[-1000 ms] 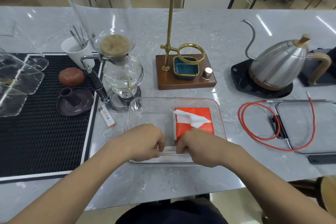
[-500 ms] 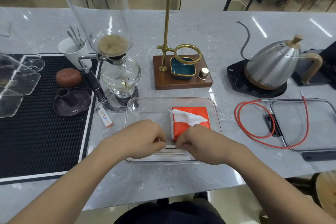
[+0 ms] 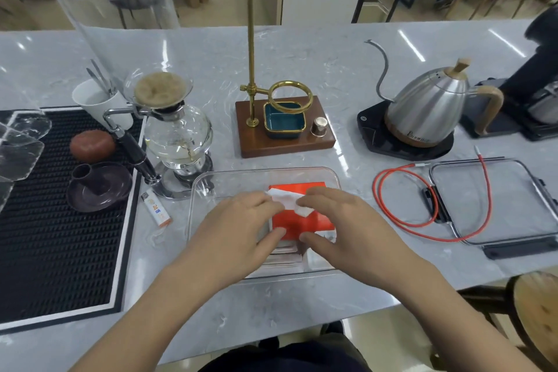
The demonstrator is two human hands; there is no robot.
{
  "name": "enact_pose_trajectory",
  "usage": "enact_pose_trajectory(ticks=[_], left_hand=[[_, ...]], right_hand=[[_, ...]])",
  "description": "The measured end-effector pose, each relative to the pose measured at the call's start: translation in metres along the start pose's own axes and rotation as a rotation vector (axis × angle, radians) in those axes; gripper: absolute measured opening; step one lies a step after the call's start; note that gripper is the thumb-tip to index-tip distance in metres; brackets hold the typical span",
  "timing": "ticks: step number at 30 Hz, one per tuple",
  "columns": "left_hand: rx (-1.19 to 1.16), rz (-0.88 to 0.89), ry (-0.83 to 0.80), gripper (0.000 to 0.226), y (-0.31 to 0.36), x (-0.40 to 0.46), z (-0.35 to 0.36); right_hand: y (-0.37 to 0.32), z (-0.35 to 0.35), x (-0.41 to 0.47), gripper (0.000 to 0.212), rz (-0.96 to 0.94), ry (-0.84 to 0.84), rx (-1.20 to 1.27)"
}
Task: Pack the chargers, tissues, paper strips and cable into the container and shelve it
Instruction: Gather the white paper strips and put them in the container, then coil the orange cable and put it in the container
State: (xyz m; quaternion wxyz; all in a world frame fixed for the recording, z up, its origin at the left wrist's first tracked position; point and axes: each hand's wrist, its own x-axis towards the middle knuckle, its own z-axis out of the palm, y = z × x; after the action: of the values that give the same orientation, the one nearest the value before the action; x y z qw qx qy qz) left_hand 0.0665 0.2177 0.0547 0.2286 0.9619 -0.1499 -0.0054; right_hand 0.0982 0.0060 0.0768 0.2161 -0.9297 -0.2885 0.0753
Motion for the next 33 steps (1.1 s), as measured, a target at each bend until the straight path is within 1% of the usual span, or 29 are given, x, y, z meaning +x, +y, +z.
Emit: enact_pose_trajectory(ticks=[2,3,7,10,13,18,23,29,33], left_hand=[[-0.019,0.015,0.071,0.043,0.008,0.004,0.004],[-0.029,0.018,0.08,0.045,0.012,0.006,0.006],[-0.065,0.017,0.034,0.057,0.024,0.018,0.015],[-0.151,-0.009,0.035,0.06,0.032,0.022,0.019],[-0.195,0.004,0.055,0.058,0.044,0.034,0.025],[-0.23,0.03,0.033,0.055,0.067,0.055,0.036],[-0.21,0.049,0.026,0.047,0.09,0.075,0.048],[-0.232,0.041,-0.014,0.038,0.123,0.1,0.064],[-0.239,-0.018,-0.013,0.035,0.136,0.109,0.081]], right_hand=[[0.003,-0.001,-0.007,0.051,0.009,0.023,-0.007],[0.005,-0.001,-0.011,0.054,0.02,0.024,-0.001],[0.022,-0.002,-0.027,0.064,0.072,0.054,-0.012],[0.033,-0.004,-0.036,0.069,0.128,0.081,-0.008],[0.046,-0.01,-0.048,0.069,0.204,0.096,0.02],[0.071,-0.021,-0.066,0.071,0.279,0.141,0.068],[0.101,-0.033,-0.082,0.058,0.304,0.16,0.075],[0.147,-0.046,-0.098,0.053,0.319,0.171,0.119],[0.174,-0.048,-0.105,0.052,0.342,0.155,0.144]])
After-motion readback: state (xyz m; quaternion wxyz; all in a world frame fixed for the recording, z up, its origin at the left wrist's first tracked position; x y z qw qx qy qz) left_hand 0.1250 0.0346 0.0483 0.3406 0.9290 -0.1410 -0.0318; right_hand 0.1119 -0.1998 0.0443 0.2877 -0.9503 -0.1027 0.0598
